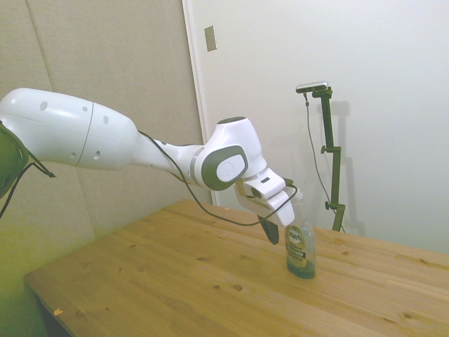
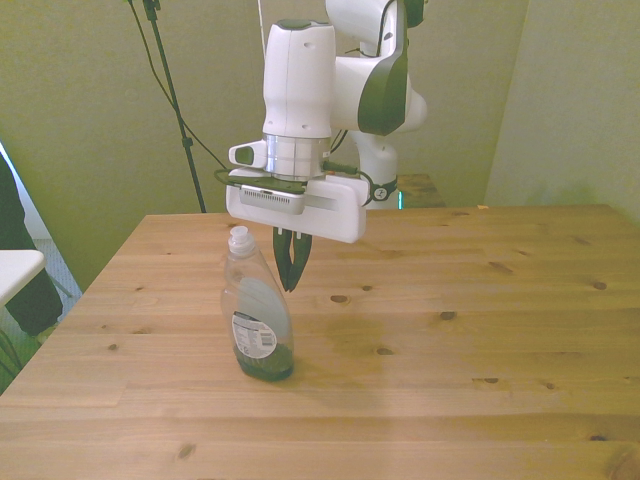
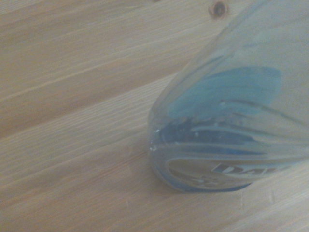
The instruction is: Knock down the dish soap
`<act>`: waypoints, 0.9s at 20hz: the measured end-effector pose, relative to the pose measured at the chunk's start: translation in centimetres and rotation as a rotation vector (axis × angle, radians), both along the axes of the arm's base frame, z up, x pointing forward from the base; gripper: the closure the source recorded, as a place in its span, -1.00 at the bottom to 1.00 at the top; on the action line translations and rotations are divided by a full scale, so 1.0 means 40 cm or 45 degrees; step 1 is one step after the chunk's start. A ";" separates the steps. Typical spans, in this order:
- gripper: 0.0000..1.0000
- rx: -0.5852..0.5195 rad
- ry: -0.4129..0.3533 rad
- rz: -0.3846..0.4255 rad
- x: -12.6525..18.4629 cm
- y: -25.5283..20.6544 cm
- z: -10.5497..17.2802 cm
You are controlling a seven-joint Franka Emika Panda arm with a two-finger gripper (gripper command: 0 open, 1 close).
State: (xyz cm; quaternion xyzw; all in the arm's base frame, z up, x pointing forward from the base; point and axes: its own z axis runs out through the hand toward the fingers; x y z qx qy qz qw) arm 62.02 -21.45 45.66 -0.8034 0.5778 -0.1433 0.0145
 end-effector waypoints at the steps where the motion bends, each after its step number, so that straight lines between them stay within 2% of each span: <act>1: 1.00 -0.002 -0.005 -0.008 0.000 -0.009 0.012; 5: 1.00 -0.019 -0.038 -0.051 0.018 -0.061 0.078; 7: 1.00 -0.009 -0.068 -0.081 0.049 -0.089 0.089; 14: 1.00 -0.036 -0.061 -0.139 0.187 -0.115 -0.032; 18: 1.00 -0.040 -0.068 -0.132 0.204 -0.107 -0.037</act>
